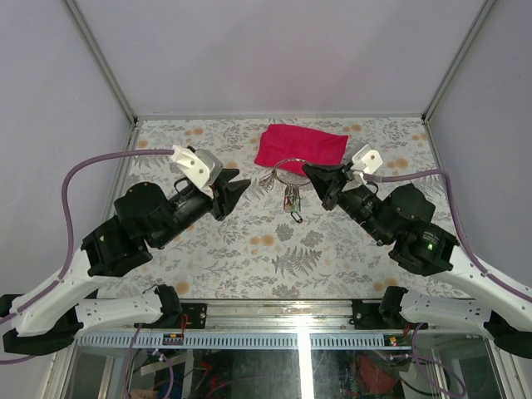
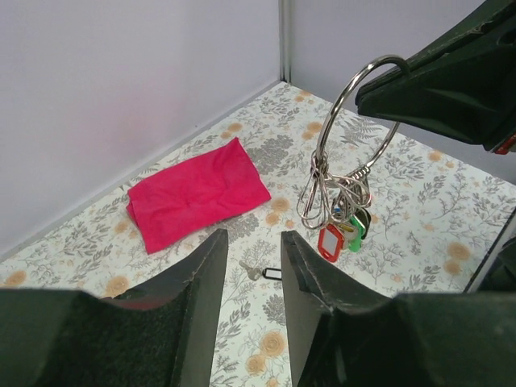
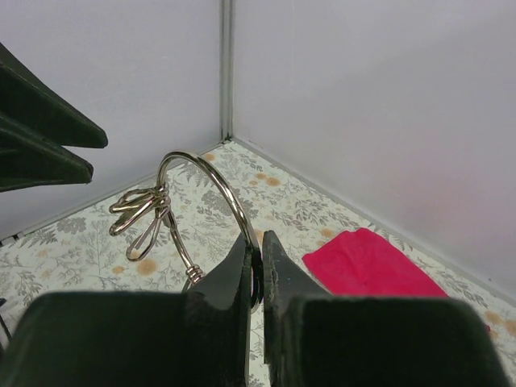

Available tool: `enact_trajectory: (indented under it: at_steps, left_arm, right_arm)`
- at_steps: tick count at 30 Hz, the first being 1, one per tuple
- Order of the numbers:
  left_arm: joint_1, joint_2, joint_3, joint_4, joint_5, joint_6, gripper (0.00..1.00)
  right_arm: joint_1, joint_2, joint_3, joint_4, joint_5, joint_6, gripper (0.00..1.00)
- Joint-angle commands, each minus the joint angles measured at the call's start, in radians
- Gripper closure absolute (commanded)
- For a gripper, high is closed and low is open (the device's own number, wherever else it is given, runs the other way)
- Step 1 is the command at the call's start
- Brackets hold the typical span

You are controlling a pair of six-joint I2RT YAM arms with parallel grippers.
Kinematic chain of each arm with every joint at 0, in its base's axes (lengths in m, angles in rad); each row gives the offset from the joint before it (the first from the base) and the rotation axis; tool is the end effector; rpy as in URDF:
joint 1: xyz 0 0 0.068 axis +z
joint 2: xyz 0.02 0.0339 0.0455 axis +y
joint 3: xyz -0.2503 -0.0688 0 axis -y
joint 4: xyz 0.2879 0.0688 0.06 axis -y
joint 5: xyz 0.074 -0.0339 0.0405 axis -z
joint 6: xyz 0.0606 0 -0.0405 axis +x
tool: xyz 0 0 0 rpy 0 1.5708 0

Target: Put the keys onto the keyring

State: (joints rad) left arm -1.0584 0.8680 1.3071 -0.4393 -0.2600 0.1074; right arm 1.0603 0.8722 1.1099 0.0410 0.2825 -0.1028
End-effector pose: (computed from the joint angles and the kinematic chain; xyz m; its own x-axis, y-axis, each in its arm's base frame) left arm 0.1243 -0.1892 0.4812 0.0767 0.0750 -0.9942 0.7121 0.6938 0.1072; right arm 0.1378 0.2114 0.4676 0.2063 0.1666 -0.9642 -0.6894 0.7240 -0.0224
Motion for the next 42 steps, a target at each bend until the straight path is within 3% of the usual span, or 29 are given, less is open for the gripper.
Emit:
enact_trajectory:
  at_steps: [1, 9, 17, 23, 31, 42]
  left_arm:
    - [0.003, 0.024, 0.002, 0.109, -0.032, 0.043, 0.66]
    - [0.002, 0.007, -0.069, 0.184, -0.032, 0.048, 0.66]
    - [0.001, -0.127, -0.217, 0.343, -0.008, -0.030, 0.62]
    - [0.003, -0.168, -0.258, 0.424, 0.007, 0.007, 0.62]
    - [0.002, -0.096, -0.174, 0.413, 0.055, 0.185, 0.62]
    - [-0.001, -0.061, -0.131, 0.390, 0.091, 0.298, 0.61]
  right_arm:
    - [0.001, 0.012, 0.066, 0.028, 0.056, 0.027, 1.00]
    - [0.002, -0.019, 0.041, 0.073, 0.011, 0.020, 1.00]
    - [0.002, -0.093, -0.039, 0.178, -0.077, 0.001, 1.00]
    - [0.002, -0.091, 0.001, 0.128, -0.058, 0.067, 1.00]
    - [0.001, -0.026, 0.172, -0.107, -0.010, 0.167, 1.00]
    - [0.001, 0.014, 0.227, -0.161, -0.009, 0.191, 1.00]
